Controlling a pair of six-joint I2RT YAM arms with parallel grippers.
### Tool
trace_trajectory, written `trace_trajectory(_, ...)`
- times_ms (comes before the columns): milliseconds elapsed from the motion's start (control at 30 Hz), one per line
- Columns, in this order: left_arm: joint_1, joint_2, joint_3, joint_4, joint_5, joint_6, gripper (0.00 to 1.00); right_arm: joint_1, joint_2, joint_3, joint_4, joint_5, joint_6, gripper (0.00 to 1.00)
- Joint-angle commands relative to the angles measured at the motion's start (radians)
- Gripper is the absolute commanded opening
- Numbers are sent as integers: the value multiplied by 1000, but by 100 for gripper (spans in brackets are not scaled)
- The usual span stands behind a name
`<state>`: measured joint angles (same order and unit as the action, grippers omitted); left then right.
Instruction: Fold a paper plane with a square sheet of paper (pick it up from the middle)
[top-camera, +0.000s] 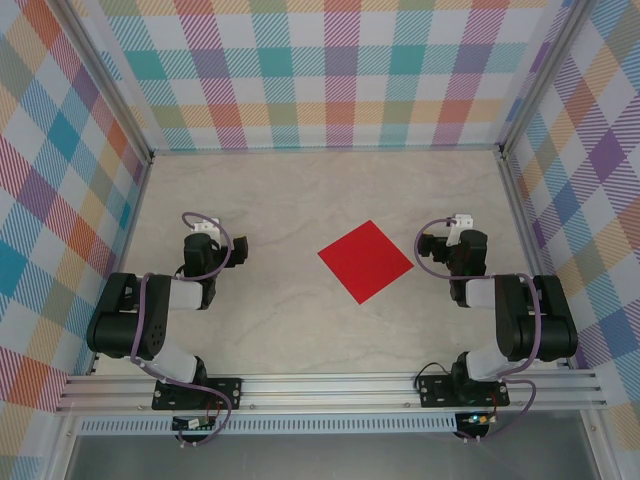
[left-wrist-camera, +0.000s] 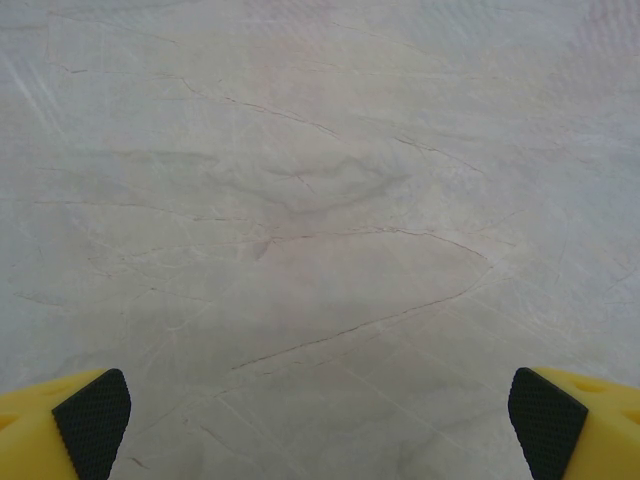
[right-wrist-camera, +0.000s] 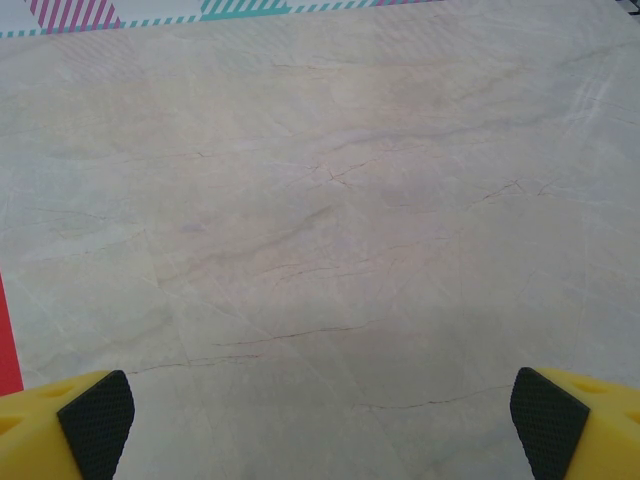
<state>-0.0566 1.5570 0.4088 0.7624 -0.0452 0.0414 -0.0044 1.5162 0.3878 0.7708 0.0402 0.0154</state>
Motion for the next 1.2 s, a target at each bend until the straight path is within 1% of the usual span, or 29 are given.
trace_trajectory(0,-3,9,20,34,-4,-8,100,7,10,20,45,-17,15,100)
trace_trajectory(133,-3,3,15,38,-24,-14,100,7,8,18,53,-14,14,100)
trace_trajectory(167,-4,-8,16,29,-46,-24,100,7,-11,31,12,-4,21,100)
trace_trajectory(233,-4,-47,27,-24,-80,-38,100,9,-74,76,-121,15,26,100)
trace_trajectory(333,-3,-129,83,-209,-135,-71,100,10,-158,160,-351,39,68,100)
trace_trajectory(433,-4,-208,114,-339,-182,-131,100,14,-217,249,-568,44,206,100)
trace_trajectory(500,-3,-264,138,-429,-201,-195,100,17,-220,345,-752,33,332,100)
trace_trajectory(600,-3,-337,204,-607,-202,-310,100,36,-169,473,-968,-5,454,100)
trace_trajectory(633,-4,-351,233,-682,-200,-344,100,48,-146,500,-998,-29,473,100)
trace_trajectory(700,-4,-367,312,-826,-150,-368,100,97,-93,546,-1035,-60,506,100)
trace_trajectory(767,-5,-374,356,-913,-128,-401,100,158,-27,594,-1067,-78,529,100)
trace_trajectory(967,-6,-404,405,-1018,-6,-453,100,327,191,736,-1109,-134,609,100)
trace_trajectory(1100,-5,-409,409,-1032,30,-457,100,409,320,833,-1130,-142,636,100)
trace_trajectory(1167,-5,-409,409,-1068,37,-450,100,432,362,875,-1147,-137,643,100)
